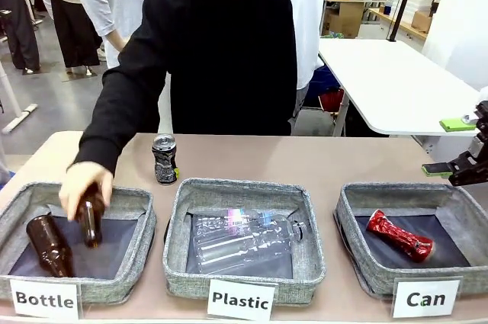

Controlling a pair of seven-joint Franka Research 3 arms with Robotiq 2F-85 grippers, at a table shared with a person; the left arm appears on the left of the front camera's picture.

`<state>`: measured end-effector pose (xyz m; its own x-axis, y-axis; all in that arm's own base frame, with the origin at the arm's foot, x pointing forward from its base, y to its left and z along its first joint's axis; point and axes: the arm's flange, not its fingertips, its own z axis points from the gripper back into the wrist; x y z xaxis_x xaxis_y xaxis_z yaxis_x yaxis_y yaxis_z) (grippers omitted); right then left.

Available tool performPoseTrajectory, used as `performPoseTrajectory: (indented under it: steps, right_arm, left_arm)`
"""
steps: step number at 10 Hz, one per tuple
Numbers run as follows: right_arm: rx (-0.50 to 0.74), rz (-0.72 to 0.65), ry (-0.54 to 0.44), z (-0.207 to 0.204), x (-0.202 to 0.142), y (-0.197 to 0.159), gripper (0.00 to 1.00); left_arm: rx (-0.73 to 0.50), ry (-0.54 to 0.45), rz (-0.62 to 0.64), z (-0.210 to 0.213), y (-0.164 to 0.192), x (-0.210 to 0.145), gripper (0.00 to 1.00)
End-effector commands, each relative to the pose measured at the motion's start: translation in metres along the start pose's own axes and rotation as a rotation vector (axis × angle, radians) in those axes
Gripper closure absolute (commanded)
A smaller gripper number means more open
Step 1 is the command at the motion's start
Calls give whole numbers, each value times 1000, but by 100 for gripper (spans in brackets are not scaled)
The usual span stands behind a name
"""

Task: Sort the can waste into the basket.
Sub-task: Pick up the can waste from the table and place it in the right Fabric basket.

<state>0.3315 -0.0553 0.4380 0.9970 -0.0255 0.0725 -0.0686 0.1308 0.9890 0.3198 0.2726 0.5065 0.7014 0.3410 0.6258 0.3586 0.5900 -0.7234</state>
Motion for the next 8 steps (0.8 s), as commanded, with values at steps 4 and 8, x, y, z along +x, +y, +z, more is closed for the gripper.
performPoseTrajectory:
  steps: [4,8]
  right_arm:
    - [-2,30,10,2,0,1,0]
    - [-2,30,10,2,0,1,0]
  left_arm:
    - [33,-301,251,180,60,-5,0]
    - [57,-345,265,179,65,-16,0]
